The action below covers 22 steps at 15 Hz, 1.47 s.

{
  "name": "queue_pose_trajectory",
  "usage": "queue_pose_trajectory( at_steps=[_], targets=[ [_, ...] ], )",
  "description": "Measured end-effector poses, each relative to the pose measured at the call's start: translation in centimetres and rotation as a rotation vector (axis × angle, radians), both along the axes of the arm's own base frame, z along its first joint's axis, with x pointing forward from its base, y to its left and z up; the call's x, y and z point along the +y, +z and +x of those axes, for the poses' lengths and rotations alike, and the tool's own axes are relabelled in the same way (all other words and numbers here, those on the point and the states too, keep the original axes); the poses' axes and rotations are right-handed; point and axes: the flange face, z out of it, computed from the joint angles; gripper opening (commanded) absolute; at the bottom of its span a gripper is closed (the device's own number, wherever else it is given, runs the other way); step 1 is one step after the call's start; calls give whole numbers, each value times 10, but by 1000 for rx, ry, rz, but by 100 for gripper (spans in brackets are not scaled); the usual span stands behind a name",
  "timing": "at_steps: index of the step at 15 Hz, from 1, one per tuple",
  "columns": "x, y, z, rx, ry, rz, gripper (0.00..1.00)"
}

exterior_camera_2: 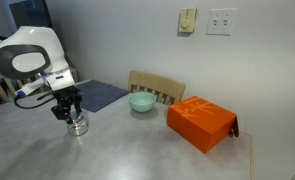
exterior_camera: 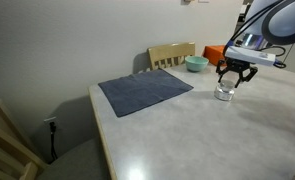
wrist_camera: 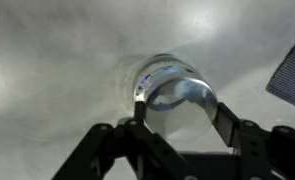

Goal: Pick up the lid and put it on the silver bowl

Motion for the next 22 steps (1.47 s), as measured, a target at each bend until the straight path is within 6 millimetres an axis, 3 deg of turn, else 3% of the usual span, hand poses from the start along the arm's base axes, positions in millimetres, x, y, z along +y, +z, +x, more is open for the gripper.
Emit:
queue_pose_trajectory(
  at_steps=[10, 22],
  targets=[
    [-12, 1, 3, -3, -23, -1, 44],
    [-5, -4, 4, 12, -8, 0, 44]
  ],
)
